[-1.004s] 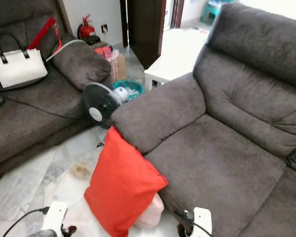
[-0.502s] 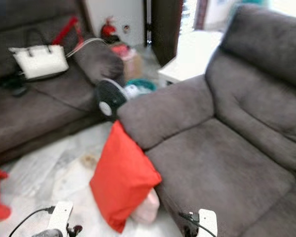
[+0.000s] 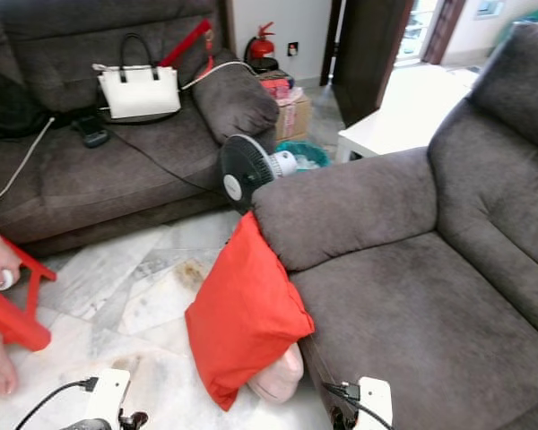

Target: Move the pillow to the sofa from floor

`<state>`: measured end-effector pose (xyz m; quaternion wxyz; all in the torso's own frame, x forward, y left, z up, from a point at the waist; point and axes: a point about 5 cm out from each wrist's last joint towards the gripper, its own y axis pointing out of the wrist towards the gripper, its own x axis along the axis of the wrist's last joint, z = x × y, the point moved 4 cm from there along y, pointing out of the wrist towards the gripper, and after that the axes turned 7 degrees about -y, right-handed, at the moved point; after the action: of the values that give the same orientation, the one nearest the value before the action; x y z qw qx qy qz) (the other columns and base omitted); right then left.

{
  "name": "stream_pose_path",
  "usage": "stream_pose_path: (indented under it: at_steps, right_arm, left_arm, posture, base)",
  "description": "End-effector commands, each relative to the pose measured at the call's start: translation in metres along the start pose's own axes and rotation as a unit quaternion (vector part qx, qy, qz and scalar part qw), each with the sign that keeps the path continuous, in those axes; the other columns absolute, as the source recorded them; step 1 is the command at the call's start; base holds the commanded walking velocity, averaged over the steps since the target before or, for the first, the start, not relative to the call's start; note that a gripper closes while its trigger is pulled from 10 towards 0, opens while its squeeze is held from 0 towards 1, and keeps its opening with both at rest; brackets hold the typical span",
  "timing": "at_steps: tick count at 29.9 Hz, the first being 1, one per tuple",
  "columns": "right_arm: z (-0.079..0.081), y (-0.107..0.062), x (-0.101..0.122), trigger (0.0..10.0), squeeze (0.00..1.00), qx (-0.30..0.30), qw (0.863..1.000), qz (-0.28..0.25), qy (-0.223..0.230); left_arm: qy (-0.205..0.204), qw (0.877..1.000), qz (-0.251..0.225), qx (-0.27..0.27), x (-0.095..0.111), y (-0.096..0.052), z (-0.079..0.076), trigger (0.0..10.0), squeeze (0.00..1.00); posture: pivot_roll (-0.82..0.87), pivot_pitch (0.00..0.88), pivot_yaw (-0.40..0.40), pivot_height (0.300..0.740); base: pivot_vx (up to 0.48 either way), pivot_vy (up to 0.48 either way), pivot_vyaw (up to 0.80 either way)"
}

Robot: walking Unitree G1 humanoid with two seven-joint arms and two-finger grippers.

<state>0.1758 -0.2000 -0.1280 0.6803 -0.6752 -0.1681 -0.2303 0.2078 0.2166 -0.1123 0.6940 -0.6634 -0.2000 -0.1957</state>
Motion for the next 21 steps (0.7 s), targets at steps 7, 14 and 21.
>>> stream_pose_path:
  at_steps: [7,14,21]
  right_arm:
    - [0.0005,-0.0004,-0.0028,10.0,0.0,-0.002,1.0,0.001,0.018]
    - [0.0003,-0.0004,-0.0029,10.0,0.0,-0.002,1.0,0.003,0.015]
    - [0.0004,-0.0004,-0.003,10.0,0.0,-0.001,1.0,0.003,0.012]
  left_arm:
    - [0.0,1.0,0.001,-0.002,-0.0006,-0.0004,0.0016,10.0,0.0]
    - [0.0,1.0,0.0,-0.004,-0.0003,-0.0003,0.0012,10.0,0.0]
    - [0.001,1.0,0.001,-0.003,-0.0006,-0.0004,0.0013,10.0,0.0]
  posture:
    - [0.06,0.051,-0.037,0.74]
    - [0.06,0.051,-0.037,0.74]
    - [0.07,0.052,-0.038,0.74]
  base:
    - [0.0,0.0,0.0]
    - [0.106,0.0,0.0]
    - [0.257,0.0,0.0]
